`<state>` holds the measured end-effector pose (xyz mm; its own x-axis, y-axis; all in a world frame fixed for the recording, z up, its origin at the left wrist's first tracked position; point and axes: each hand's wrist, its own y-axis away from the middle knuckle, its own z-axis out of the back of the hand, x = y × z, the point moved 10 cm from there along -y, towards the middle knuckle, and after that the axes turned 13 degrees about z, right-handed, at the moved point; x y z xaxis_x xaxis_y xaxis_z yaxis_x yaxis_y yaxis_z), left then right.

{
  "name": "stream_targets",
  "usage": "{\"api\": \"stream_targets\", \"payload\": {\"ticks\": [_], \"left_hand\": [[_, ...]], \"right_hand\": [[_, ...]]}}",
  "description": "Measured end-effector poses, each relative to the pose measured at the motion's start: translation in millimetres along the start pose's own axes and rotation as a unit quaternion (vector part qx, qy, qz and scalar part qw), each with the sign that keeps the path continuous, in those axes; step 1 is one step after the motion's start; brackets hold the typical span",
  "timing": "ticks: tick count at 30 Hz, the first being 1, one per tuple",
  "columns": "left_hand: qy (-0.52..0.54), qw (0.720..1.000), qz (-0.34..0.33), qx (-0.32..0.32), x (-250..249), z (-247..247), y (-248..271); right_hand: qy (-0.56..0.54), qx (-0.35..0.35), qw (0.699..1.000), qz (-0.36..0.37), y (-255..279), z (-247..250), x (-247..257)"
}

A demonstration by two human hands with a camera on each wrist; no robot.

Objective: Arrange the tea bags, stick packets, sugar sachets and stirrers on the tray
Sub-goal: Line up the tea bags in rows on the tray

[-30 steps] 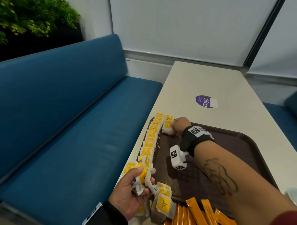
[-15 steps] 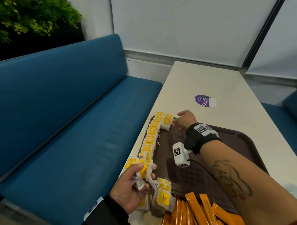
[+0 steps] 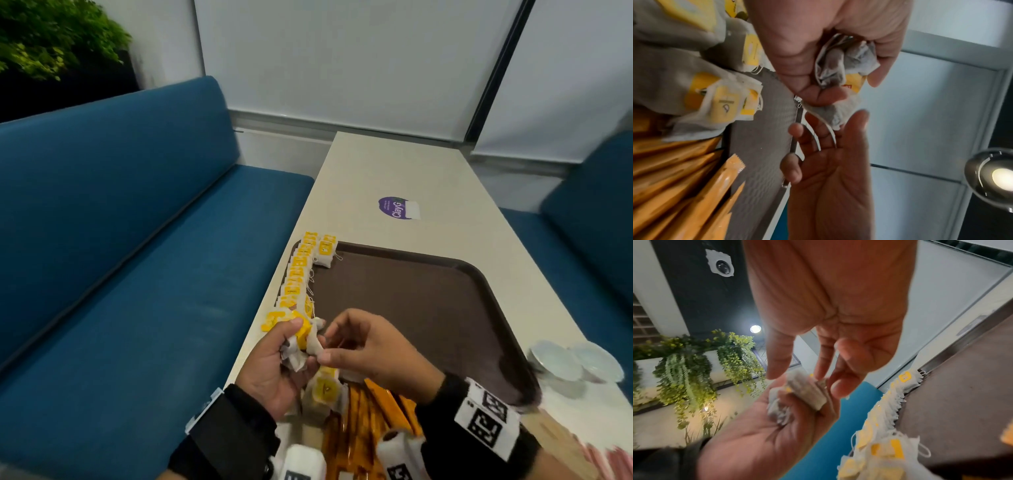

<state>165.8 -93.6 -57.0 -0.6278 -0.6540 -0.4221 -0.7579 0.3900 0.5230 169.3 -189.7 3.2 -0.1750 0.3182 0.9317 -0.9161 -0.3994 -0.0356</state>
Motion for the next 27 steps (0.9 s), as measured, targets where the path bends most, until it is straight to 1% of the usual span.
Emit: {"api": "stream_targets", "payload": {"ticks": [4,7,12,14,18,21,24,27], "left_hand": [[-0.007,1.000,-0.015,0.006,9,-6,4],[-0.016,1.000,-0.016,0.007,11,-6,7],[-0.026,0.999,-0.023,0.021,7,-5,13],[-0.025,0.999,-0.023,0.017,6,-2,14],[-0.047,0.999,-0.017,0.013,8,2,18],[-0.063,0.998,-0.018,0.016,11,2,22],[-0.066,0.998,-0.021,-0.002,9,8,24],[-0.050,0.998,-0.024,-0.016,5,16,25]], "right_hand": [[0.016,-0.108,0.994,0.018,17,3,-1],[0.035,-0.154,0.987,0.021,26,9,0],[0.071,-0.157,0.985,0.018,35,11,9],[0.035,-0.165,0.986,0.009,37,13,8],[-0.073,-0.186,0.979,-0.027,41,13,-3],[-0.118,-0.193,0.973,-0.044,41,9,-9],[-0.129,-0.209,0.968,-0.053,38,12,-14],[-0.095,-0.224,0.969,-0.054,29,24,-16]]}}
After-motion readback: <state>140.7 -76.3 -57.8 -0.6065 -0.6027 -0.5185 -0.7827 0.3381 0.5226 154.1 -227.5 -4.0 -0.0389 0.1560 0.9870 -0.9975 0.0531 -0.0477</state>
